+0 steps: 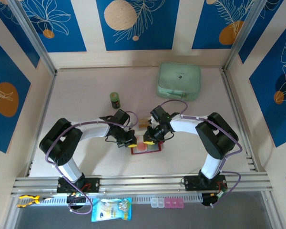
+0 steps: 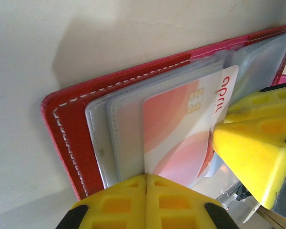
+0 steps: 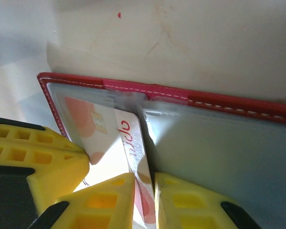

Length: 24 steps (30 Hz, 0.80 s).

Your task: Take the credit cards out of the card holder

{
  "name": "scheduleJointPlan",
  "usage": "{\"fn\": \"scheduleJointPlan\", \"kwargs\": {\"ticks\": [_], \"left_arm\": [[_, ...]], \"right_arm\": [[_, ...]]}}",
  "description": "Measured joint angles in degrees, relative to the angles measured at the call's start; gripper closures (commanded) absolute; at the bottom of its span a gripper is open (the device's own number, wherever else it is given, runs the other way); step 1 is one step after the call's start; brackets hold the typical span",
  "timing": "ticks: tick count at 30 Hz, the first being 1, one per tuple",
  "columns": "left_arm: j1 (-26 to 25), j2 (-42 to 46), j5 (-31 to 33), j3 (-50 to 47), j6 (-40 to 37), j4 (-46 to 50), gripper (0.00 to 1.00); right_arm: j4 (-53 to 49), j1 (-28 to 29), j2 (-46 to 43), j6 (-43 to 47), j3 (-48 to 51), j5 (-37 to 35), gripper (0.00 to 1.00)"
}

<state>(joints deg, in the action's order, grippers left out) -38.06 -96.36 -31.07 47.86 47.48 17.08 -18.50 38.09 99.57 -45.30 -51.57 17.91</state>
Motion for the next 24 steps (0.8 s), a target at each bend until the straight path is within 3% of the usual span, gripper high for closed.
{"fn": "scheduleJointPlan", "kwargs": {"ticks": [24], "left_arm": [[0.00, -0.15, -0.04, 0.33, -0.02, 0.48, 0.98]], "right_arm": [[4.35, -1.49, -3.82, -0.17, 3.91, 2.08, 0.96]]}}
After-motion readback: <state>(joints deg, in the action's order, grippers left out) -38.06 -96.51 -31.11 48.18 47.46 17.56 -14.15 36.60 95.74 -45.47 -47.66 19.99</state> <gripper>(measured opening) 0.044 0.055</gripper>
